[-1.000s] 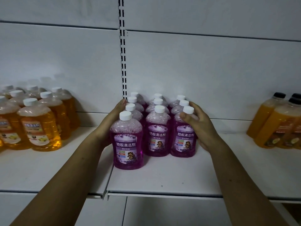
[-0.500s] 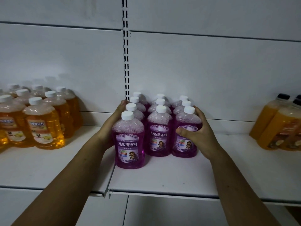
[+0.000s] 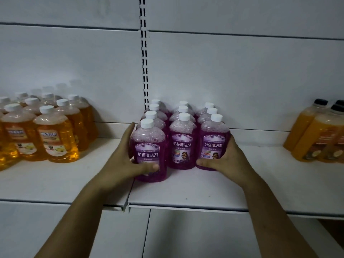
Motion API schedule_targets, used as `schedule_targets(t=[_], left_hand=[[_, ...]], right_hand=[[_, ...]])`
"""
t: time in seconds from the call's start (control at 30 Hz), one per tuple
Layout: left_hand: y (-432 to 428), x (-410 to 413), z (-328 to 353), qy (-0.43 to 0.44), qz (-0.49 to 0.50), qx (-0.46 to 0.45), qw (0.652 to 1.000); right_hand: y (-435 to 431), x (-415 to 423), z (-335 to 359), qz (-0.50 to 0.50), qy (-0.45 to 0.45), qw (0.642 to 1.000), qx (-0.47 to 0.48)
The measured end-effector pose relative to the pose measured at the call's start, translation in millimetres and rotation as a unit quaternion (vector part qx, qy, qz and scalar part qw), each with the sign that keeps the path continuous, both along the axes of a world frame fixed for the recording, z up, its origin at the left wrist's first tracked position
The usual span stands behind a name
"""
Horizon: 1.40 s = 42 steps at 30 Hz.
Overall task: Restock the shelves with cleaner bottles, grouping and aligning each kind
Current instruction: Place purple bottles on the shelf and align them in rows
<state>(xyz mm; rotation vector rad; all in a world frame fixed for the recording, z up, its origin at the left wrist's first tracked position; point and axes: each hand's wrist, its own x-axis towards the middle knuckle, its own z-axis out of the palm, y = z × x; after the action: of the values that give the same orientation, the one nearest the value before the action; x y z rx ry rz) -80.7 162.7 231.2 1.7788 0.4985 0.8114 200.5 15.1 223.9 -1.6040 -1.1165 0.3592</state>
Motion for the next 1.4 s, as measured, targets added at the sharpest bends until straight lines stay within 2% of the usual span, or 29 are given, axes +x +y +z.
schedule_targets(t=[0.07, 0.37, 0.8, 1.03, 1.13, 1.23, 1.33, 1.4], left_hand=[[-4.9, 7.1, -9.7, -0.004, 0.012, 0.028, 1.000], [-5.9, 11.3, -15.2, -0.005, 0.048, 0.041, 0.998], [-5.2, 13.7, -15.0, -0.004, 0.053, 0.037, 0.998], [-2.7, 5.2, -3.0, -0.013, 0.034, 0.029, 0.999], [7.6, 0.0, 29.5, -0.010, 0.080, 0.073, 0.994], [22.9, 3.9, 68.0, 0.010, 0.089, 0.134, 0.987], [34.6, 14.6, 82.7, 0.018, 0.093, 0.137, 0.986], [40.6, 19.6, 75.8, 0.007, 0.092, 0.096, 0.991]], right_hand=[[5.4, -5.8, -4.3, -0.033, 0.001, 0.999, 0.017], [19.5, -12.7, -11.3, -0.137, -0.042, 0.989, 0.026], [18.6, -15.9, -12.8, -0.149, -0.039, 0.988, 0.005], [2.6, -14.9, 3.8, -0.131, 0.002, 0.990, 0.060], [-7.3, -7.5, 37.8, -0.148, -0.063, 0.983, 0.092], [-7.1, -2.4, 80.3, -0.124, -0.143, 0.978, 0.089], [10.9, 2.9, 111.0, -0.088, -0.230, 0.969, 0.035], [28.4, 6.5, 125.8, -0.049, -0.273, 0.960, -0.034]])
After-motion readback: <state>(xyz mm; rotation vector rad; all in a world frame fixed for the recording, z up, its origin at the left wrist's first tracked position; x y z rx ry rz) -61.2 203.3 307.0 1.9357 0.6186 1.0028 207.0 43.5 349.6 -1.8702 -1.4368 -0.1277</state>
